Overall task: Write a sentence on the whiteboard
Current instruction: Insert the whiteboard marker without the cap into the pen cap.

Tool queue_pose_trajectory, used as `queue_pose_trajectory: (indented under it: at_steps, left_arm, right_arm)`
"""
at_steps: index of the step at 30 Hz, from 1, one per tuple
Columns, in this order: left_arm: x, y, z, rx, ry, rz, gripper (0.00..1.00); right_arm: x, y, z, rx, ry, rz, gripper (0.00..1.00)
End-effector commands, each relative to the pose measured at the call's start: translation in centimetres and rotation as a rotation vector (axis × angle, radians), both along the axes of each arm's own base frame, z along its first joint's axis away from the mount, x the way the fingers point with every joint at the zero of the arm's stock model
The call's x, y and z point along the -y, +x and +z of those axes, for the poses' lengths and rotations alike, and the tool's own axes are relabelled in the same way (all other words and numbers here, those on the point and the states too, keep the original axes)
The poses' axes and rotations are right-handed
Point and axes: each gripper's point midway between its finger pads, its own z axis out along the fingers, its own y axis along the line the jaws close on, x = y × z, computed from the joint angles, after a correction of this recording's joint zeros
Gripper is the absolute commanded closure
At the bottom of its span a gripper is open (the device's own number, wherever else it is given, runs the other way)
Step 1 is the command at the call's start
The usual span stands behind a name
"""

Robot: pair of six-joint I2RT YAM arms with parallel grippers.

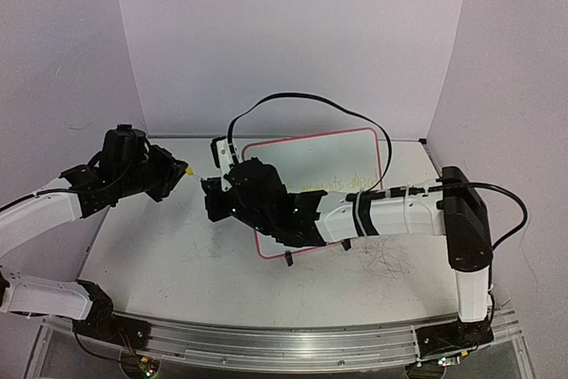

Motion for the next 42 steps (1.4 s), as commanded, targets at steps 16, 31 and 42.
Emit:
queue_pose_trajectory:
  at_steps: [16, 31, 42]
  left_arm:
    - [1.4, -0.3, 1.2, 0.003, -0.145, -0.022, 1.0]
    - [5.2, -3.3, -0.9, -0.069, -0.171, -0.154, 1.0]
    - [0.1, -2.7, -1.0, 0.047, 0.09, -0.009, 0.35]
  right_arm:
    - [-1.7, 3.3, 0.9, 0.08, 0.058, -0.129, 1.0]
    - [-6.8, 6.2, 3.5, 0.277, 0.157, 0.045, 1.0]
    - [-0.1, 1.7, 1.2, 0.259, 0.047, 0.139, 1.0]
